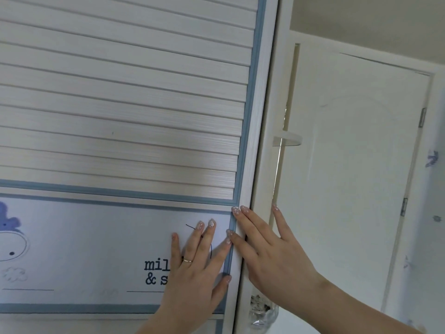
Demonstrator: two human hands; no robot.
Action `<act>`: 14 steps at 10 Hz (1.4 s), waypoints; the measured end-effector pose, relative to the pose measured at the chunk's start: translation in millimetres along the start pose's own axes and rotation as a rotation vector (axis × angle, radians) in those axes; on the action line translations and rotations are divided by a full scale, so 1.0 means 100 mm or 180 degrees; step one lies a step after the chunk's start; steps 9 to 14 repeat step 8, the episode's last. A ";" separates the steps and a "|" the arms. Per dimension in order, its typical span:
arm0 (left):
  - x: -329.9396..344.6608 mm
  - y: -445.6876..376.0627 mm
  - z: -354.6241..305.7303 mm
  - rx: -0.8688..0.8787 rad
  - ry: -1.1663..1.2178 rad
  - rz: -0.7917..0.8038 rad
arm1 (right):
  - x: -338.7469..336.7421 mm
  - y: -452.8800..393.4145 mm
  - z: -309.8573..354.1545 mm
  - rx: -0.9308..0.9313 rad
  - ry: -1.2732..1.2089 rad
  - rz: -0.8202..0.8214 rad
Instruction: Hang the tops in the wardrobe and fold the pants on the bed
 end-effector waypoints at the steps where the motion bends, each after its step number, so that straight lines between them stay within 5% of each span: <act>1: -0.01 0.00 0.01 0.0008 -0.0013 0.0004 | 0.01 -0.01 0.01 0.0033 -0.0050 -0.0012; 6: -0.01 -0.01 -0.03 0.0055 -0.0078 -0.0047 | -0.18 0.03 -0.04 0.0214 -0.0497 0.0012; 8: -0.02 -0.01 -0.02 0.0094 0.0020 -0.0213 | -0.80 0.41 -0.26 0.1040 -0.2184 -0.0826; 14: -0.02 -0.01 -0.02 0.0094 0.0020 -0.0213 | -0.80 0.41 -0.26 0.1040 -0.2184 -0.0826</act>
Point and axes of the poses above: each hand's wrist, its own y-axis away from the middle knuckle, its own x-axis out of the palm, z = x × y, the point moved 2 cm from there along -y, towards the middle knuckle, and after that the axes turned 7 degrees about -z, right-handed, at the moved point
